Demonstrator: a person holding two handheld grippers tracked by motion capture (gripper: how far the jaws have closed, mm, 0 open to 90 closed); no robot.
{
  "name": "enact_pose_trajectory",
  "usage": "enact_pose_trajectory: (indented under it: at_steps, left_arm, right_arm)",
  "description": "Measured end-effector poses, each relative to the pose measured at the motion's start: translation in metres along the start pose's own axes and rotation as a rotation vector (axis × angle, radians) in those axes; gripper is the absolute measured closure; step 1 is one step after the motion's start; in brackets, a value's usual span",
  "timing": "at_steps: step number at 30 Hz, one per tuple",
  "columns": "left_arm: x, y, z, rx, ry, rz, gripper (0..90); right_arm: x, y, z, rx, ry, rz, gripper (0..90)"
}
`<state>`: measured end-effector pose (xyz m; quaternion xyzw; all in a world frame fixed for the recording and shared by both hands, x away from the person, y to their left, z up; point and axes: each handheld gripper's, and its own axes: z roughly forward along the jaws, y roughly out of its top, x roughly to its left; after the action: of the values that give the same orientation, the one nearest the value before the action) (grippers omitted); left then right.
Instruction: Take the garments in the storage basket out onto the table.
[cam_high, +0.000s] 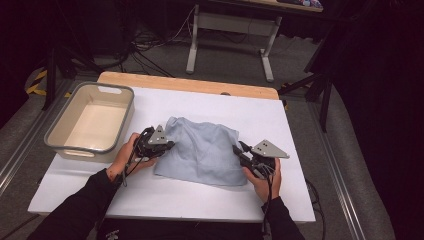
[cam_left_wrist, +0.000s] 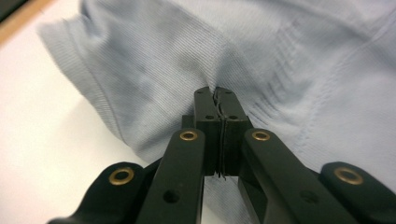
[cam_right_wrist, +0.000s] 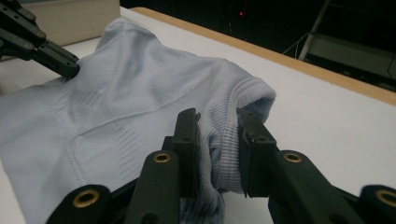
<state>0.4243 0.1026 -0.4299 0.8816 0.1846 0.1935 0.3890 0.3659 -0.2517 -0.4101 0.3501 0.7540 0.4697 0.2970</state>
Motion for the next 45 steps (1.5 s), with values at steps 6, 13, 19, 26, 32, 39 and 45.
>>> enact_pose_trajectory:
  at_steps: [6,13,19,26,32,39,45]
  left_arm:
    - [-0.006,0.006,-0.017,-0.048,0.022,0.029,89.1]
    - [-0.013,0.006,-0.02,-0.044,0.007,0.068,89.1]
    - [-0.022,0.003,-0.019,-0.027,-0.009,0.096,89.1]
    - [-0.031,-0.002,-0.017,0.007,-0.007,0.138,89.1]
    - [-0.03,-0.009,-0.012,0.034,-0.014,0.131,89.2]
    - [-0.034,-0.012,-0.008,0.06,-0.032,0.135,89.2]
    - [-0.034,-0.016,-0.006,0.079,-0.038,0.132,89.2]
  right_arm:
    - [0.013,0.007,-0.007,-0.038,0.021,-0.078,71.3]
    - [0.02,0.006,-0.007,-0.017,0.077,-0.135,71.4]
    - [0.024,-0.001,-0.005,0.023,0.109,-0.16,71.8]
    - [0.025,-0.008,-0.002,0.067,0.133,-0.163,72.3]
    - [0.023,-0.016,0.006,0.111,0.13,-0.161,72.4]
    - [0.02,-0.024,0.013,0.147,0.127,-0.15,72.4]
    - [0.017,-0.027,0.015,0.163,0.116,-0.141,72.1]
